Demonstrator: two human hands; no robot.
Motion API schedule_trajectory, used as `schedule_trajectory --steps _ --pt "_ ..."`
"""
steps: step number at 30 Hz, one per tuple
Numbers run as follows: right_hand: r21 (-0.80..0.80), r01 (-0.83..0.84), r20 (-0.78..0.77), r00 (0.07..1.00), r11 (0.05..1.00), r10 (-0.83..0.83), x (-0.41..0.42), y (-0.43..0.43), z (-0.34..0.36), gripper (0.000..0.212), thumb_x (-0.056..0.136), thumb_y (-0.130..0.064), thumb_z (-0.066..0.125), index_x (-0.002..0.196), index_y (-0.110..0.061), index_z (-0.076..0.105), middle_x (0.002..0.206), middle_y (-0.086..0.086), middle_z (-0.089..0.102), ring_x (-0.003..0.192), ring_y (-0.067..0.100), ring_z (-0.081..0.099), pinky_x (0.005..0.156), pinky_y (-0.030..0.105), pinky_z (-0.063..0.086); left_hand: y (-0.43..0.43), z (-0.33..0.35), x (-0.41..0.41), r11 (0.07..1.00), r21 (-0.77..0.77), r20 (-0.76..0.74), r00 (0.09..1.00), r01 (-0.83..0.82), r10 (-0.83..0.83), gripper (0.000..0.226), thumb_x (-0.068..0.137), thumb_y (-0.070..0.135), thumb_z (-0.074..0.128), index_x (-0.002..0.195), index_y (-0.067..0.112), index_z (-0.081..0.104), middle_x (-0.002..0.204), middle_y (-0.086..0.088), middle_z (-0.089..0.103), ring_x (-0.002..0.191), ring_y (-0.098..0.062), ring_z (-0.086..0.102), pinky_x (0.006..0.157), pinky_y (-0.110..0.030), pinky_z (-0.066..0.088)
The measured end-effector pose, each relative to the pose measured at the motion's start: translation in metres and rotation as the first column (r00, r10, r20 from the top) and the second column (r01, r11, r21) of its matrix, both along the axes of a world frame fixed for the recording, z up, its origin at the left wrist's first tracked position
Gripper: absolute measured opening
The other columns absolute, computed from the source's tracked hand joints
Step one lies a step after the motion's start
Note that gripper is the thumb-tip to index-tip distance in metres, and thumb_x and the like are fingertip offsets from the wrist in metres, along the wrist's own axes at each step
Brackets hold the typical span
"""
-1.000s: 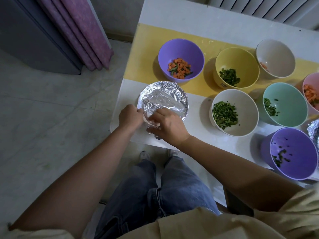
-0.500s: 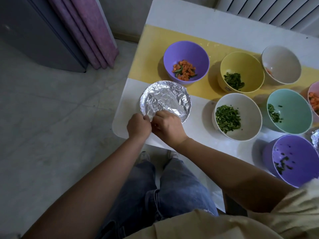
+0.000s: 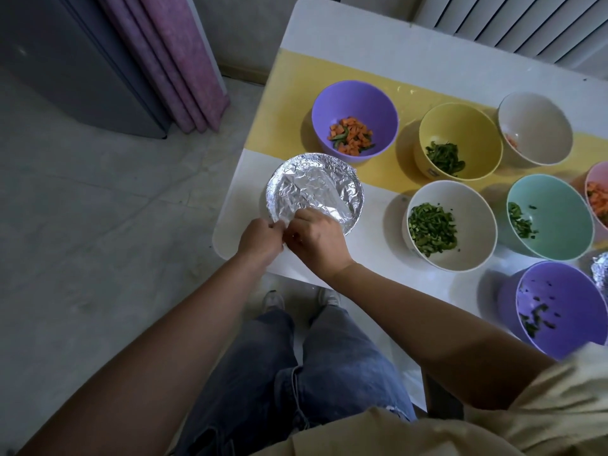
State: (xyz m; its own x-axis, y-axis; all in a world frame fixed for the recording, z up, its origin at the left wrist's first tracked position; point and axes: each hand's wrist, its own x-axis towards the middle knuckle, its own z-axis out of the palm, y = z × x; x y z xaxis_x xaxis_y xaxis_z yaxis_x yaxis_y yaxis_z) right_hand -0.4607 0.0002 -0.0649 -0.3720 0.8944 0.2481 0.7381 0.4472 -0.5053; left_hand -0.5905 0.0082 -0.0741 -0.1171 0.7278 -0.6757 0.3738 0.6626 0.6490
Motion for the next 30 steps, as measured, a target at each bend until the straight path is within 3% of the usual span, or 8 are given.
schedule_trajectory --steps 3,7,10,16,21,23,27,30 --pt "-0.009 0.002 0.001 1.000 1.000 -0.002 -0.002 -0.001 0.000 0.010 0.071 -0.012 0.070 0.065 -0.009 0.062 0.065 0.008 0.056 0.060 0.030 0.057 0.044 0.033 0.045 0.003 0.000 -0.004 0.999 0.036 -0.042 0.999 -0.009 0.010 0.040 0.074 0.038 0.047 0.072 0.003 0.068 0.079 -0.024 0.071 0.084 -0.038 0.070 0.084 -0.053 0.056" --pt "-0.036 -0.042 0.050 0.998 0.998 0.044 0.012 -0.004 0.002 0.034 0.066 -0.027 0.084 0.084 -0.008 0.062 0.081 0.007 0.060 0.072 0.028 0.055 0.058 0.034 0.043 0.016 -0.004 -0.012 0.997 0.073 -0.124 0.992 0.005 0.004 0.044 0.068 0.037 0.045 0.075 -0.001 0.067 0.079 -0.024 0.070 0.078 -0.039 0.070 0.078 -0.054 0.057" --pt "-0.006 -0.062 0.096 0.993 0.998 0.062 0.022 -0.010 0.001 0.027 0.065 -0.017 0.083 0.078 -0.009 0.061 0.080 0.007 0.060 0.068 0.030 0.056 0.056 0.033 0.045 0.023 -0.012 -0.017 0.994 0.110 -0.155 0.988 -0.002 0.019 0.046 0.071 0.041 0.046 0.071 0.000 0.067 0.074 -0.022 0.070 0.073 -0.038 0.070 0.073 -0.054 0.058" --pt "-0.027 -0.038 0.079 0.996 0.999 0.040 0.008 -0.003 -0.004 0.007 0.068 -0.005 0.069 0.068 -0.008 0.063 0.068 0.007 0.057 0.060 0.031 0.057 0.046 0.033 0.045 -0.003 0.017 0.012 0.963 0.021 -0.029 0.963 -0.268 0.269 0.051 0.086 0.039 0.053 0.086 -0.010 0.064 0.081 -0.024 0.064 0.078 -0.034 0.061 0.077 -0.041 0.050" --pt "-0.044 -0.020 0.067 0.997 0.999 0.023 0.002 -0.003 -0.003 0.005 0.068 -0.009 0.064 0.064 -0.008 0.061 0.066 0.007 0.056 0.058 0.030 0.056 0.043 0.029 0.041 -0.008 -0.010 0.015 0.947 -0.025 0.104 0.942 -0.319 0.320 0.032 0.080 0.021 0.047 0.084 -0.004 0.066 0.092 -0.031 0.067 0.092 -0.043 0.067 0.086 -0.058 0.054" --pt "-0.033 -0.017 0.065 0.998 0.999 0.019 0.001 -0.002 -0.002 0.008 0.070 -0.010 0.060 0.063 -0.008 0.061 0.065 0.007 0.055 0.057 0.030 0.056 0.043 0.028 0.037 -0.006 0.009 0.016 0.948 -0.058 0.114 0.942 -0.312 0.317 0.026 0.084 0.021 0.048 0.081 0.003 0.066 0.091 -0.026 0.068 0.092 -0.039 0.068 0.088 -0.054 0.055" --pt "-0.013 -0.025 0.033 0.999 1.000 0.025 0.002 -0.002 -0.002 0.021 0.077 -0.016 0.049 0.062 -0.008 0.062 0.065 0.006 0.055 0.056 0.028 0.055 0.043 0.028 0.037 -0.003 0.013 0.014 0.956 -0.088 0.140 0.947 -0.280 0.290 0.030 0.095 0.006 0.039 0.113 -0.009 0.059 0.098 -0.023 0.064 0.087 -0.032 0.067 0.077 -0.042 0.060" --pt "-0.032 -0.025 0.023 0.999 0.999 0.026 0.002 -0.002 -0.003 0.019 0.077 -0.014 0.054 0.063 -0.008 0.063 0.065 0.006 0.055 0.057 0.028 0.056 0.042 0.029 0.040 0.000 0.015 0.010 0.971 -0.085 0.117 0.966 -0.223 0.232 0.028 0.098 0.009 0.038 0.112 -0.003 0.058 0.095 -0.019 0.063 0.079 -0.028 0.066 0.070 -0.034 0.058"
